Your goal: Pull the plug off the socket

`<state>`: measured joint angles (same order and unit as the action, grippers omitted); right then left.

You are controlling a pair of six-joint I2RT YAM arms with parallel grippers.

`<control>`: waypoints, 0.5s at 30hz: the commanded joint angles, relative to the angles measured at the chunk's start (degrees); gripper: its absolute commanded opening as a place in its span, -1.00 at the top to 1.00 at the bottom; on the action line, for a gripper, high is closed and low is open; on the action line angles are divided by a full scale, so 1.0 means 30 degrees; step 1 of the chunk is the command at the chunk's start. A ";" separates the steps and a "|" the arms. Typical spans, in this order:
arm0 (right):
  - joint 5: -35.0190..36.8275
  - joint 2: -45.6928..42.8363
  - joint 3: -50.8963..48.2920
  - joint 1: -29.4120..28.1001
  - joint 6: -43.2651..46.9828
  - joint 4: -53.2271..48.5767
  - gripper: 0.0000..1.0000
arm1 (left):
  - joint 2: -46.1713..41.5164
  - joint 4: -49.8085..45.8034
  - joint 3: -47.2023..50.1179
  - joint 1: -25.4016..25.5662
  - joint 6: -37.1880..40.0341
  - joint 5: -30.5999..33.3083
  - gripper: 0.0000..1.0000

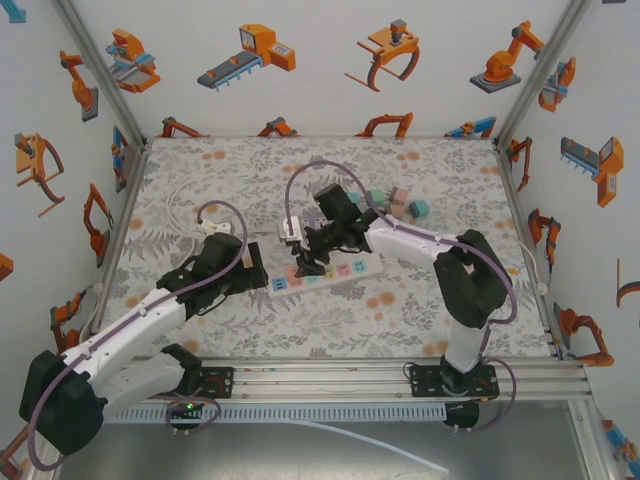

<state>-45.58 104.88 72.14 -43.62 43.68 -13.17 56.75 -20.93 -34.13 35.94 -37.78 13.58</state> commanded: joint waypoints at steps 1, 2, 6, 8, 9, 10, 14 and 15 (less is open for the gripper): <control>-0.0095 0.0602 0.0765 -0.0321 0.0750 -0.1119 -0.08 | 0.0379 0.0797 0.0388 -0.0114 -0.0532 -0.0192 -0.94; 0.0046 0.0826 0.0811 -0.0372 0.0819 -0.1118 -0.06 | 0.0489 0.0960 0.0503 -0.0117 -0.0539 -0.0276 -0.94; 0.0268 0.1333 0.0893 -0.0505 0.0994 -0.1115 0.02 | 0.0965 0.1807 0.0873 -0.0132 -0.0589 -0.0564 -0.94; 0.0180 0.1476 0.0865 -0.0505 0.1086 -0.1197 0.10 | 0.1272 0.2225 0.1063 -0.0140 -0.0707 -0.0580 -0.94; 0.0085 0.1512 0.0857 -0.0511 0.1135 -0.1235 0.14 | 0.1421 0.2336 0.1090 -0.0142 -0.0773 -0.0581 -0.94; -0.0040 0.1514 0.0830 -0.0520 0.1193 -0.1270 0.18 | 0.1616 0.2457 0.1095 -0.0116 -0.0893 -0.0586 -0.94; -0.0378 0.1544 0.0867 -0.0505 0.1281 -0.1433 0.35 | 0.2318 0.3074 0.1178 -0.0128 -0.1132 -0.0812 -0.94; -0.0442 0.1544 0.0885 -0.0520 0.1315 -0.1456 0.38 | 0.2449 0.3287 0.1240 -0.0126 -0.1147 -0.0895 -0.94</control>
<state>-45.30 109.32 73.06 -44.88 46.46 -15.90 63.26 -14.00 -31.29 35.90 -39.86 11.92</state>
